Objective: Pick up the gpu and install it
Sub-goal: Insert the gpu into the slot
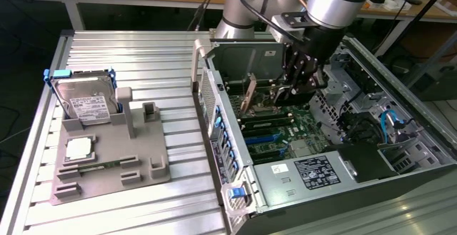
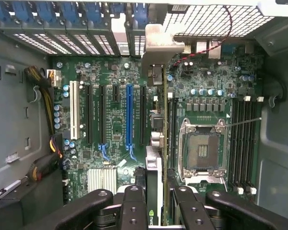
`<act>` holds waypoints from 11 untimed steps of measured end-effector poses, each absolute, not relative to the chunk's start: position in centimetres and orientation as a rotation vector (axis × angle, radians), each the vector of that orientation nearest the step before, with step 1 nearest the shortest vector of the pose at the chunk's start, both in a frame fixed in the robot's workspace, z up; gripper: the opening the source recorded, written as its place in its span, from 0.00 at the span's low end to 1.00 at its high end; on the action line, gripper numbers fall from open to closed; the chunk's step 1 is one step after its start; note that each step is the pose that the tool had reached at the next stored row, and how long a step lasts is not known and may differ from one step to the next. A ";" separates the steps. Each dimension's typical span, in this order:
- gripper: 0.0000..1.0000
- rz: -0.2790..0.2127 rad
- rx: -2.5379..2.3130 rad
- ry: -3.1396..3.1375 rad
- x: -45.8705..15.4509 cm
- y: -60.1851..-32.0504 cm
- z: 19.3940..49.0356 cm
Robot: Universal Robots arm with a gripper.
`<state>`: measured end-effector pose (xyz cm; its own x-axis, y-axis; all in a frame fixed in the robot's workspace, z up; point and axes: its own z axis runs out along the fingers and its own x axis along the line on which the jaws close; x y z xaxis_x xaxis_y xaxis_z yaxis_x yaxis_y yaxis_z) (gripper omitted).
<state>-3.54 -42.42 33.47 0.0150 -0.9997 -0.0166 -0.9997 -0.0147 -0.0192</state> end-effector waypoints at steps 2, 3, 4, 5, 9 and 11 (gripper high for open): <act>0.27 -0.005 -2.219 2.186 -3.6 -42.5 33.0; 0.27 -0.006 -2.219 2.185 -3.7 -42.6 32.8; 0.27 -0.006 -2.218 2.185 -3.7 -42.6 32.7; 0.27 -0.006 -2.218 2.185 -3.7 -42.7 32.5; 0.27 -0.007 -2.218 2.185 -3.9 -43.0 31.9; 0.27 -0.007 -2.217 2.185 -3.9 -43.2 31.6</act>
